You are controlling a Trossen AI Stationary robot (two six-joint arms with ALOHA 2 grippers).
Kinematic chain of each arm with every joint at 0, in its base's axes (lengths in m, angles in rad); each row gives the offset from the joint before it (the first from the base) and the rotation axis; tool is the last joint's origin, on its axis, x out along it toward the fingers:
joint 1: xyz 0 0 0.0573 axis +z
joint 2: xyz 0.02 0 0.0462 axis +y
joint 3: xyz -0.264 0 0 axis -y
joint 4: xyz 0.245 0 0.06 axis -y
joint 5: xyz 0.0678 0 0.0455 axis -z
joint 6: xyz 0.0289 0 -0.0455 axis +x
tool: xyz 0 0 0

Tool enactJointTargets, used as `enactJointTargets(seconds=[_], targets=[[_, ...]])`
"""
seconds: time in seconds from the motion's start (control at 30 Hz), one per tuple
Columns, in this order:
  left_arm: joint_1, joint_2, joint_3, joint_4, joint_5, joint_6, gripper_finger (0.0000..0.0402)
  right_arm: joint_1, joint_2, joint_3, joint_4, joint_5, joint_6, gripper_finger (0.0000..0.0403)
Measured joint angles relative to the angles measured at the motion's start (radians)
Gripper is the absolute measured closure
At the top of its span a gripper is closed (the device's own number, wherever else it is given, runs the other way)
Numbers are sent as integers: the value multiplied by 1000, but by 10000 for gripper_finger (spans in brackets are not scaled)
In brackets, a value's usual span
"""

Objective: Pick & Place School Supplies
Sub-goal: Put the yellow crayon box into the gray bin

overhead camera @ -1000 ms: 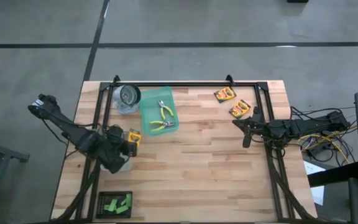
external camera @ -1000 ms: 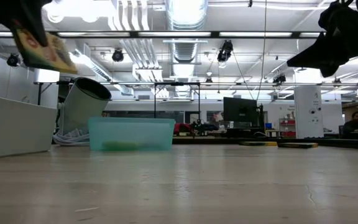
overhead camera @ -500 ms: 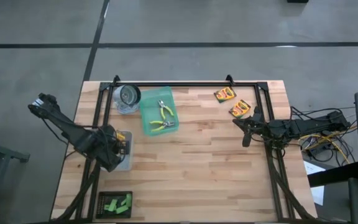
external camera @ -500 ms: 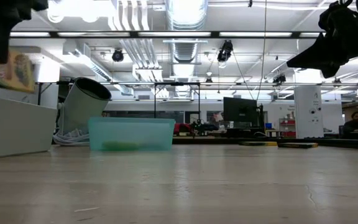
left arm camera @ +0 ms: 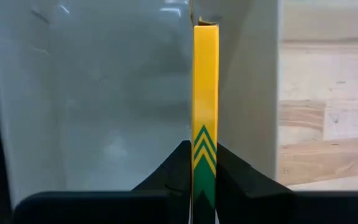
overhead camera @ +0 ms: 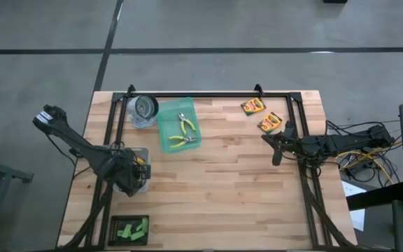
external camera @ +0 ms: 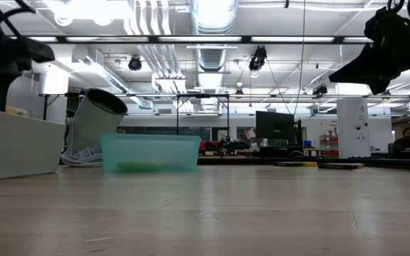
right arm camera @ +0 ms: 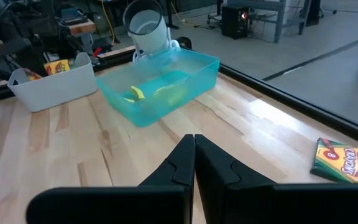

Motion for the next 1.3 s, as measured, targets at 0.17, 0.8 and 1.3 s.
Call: enactJointTargets(seconds=[0.17, 0.8, 1.3], targets=[[0, 0, -60, 90, 5, -15, 345, 0, 0, -6, 0, 0, 3, 394], [22, -1, -49, 113, 104, 70, 309, 0, 1, -6, 0, 0, 3, 394], [35, -2, -51, 49, 160, 85, 201, 0, 1, -11, 1, -1, 52, 394]])
